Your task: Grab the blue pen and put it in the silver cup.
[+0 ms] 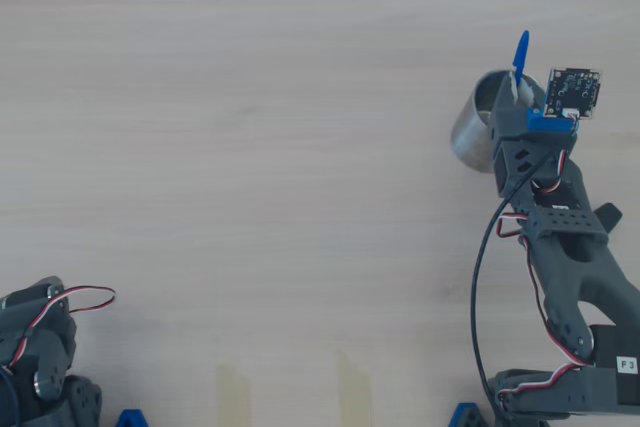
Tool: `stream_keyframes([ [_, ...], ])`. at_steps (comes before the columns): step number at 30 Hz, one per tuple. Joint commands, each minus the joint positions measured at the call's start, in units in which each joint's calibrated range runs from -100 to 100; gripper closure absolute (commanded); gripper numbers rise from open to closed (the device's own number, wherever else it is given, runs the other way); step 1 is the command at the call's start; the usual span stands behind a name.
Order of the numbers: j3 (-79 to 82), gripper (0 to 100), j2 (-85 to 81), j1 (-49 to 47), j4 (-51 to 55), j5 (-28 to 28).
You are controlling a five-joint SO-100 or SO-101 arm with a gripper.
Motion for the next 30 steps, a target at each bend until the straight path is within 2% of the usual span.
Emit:
stream_keyframes([
  [1, 0.3, 98, -0.2, -0.3, -0.7, 0.3],
  [19, 1.0, 97, -0.5, -0.4, -0.7, 0.3],
  [30, 0.5, 87, -1.2, -0.4, -1.2, 0.3],
])
